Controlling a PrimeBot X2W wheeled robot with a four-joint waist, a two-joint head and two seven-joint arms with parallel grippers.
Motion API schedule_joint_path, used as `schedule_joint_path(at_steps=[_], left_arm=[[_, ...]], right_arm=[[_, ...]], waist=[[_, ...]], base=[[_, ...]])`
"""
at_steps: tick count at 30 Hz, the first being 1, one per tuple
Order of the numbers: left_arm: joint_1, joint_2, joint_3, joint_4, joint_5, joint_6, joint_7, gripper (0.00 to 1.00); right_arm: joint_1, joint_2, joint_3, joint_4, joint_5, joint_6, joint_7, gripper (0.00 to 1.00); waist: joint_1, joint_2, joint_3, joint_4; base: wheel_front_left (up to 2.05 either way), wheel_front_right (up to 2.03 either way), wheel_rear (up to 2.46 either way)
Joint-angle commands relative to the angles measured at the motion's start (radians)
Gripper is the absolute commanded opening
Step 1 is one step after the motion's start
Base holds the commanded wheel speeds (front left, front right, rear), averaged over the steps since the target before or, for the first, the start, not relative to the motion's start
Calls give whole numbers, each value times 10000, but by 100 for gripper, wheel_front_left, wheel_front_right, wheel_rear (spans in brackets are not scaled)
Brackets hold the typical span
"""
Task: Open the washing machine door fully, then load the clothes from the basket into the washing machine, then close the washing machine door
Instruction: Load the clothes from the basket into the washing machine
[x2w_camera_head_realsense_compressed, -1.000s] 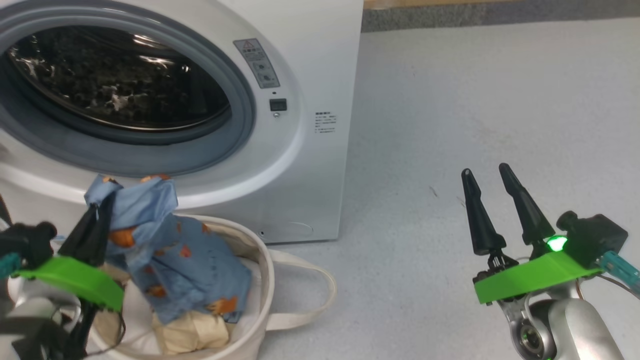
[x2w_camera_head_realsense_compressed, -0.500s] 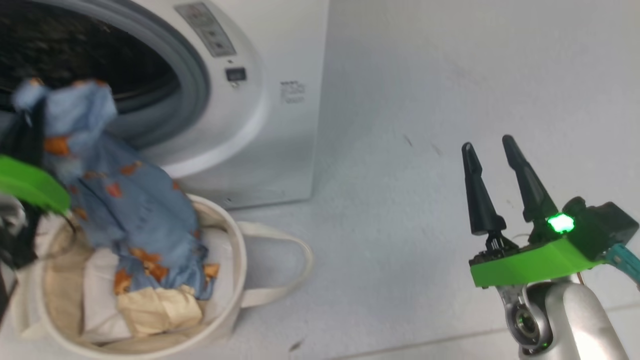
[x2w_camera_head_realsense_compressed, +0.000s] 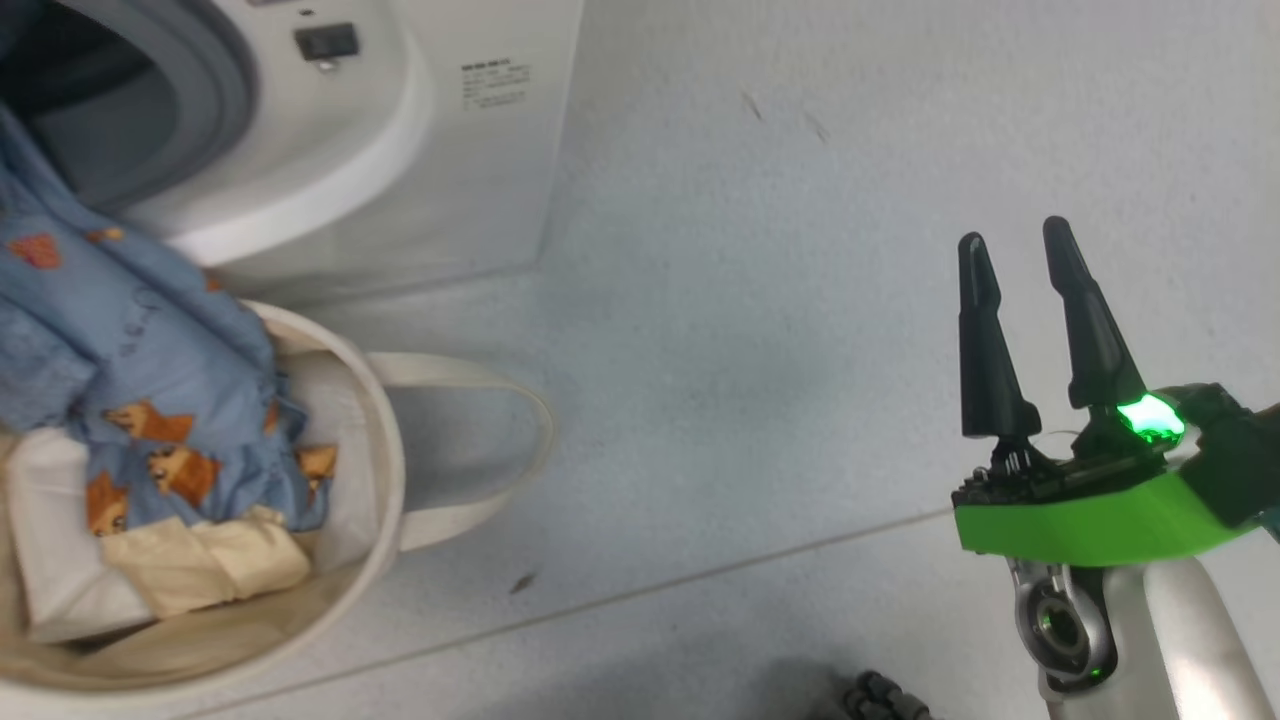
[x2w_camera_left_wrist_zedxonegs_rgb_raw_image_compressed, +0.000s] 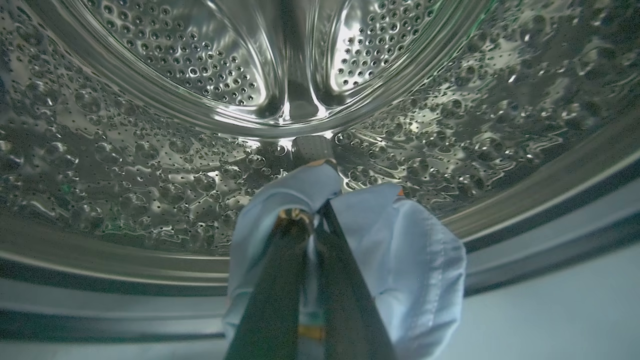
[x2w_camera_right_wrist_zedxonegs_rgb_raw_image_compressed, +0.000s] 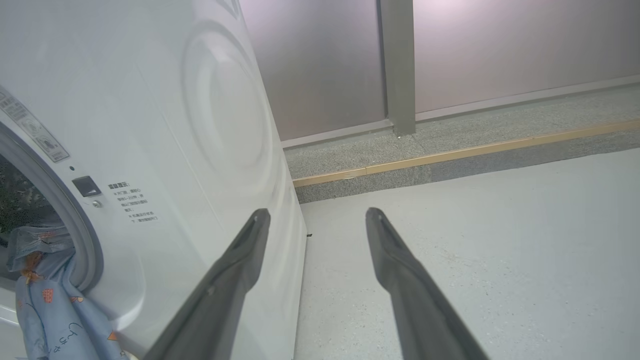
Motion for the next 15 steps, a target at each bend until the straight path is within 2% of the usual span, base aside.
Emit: schedule_joint_path(at_steps=[1,7,15], left_arm=[[-662,749,241,-16,-128,17,109,0],[-2108,1134,-404,232,-307,17,-67,0],[-3834,1361,-742,795,-431,16,-1829,0]], right_arm=[[-58,53,213,-385,79,6,-127,100],[-106,53,240,-533,186,6,-230,100],[-172,54,256,-833,277,6,-246,100]], waist=[[-3,0,687,-365],[-3,0,1421,-483],[-3,0,1874,-493]], base=[[0,0,0],[0,0,0],[0,0,0]])
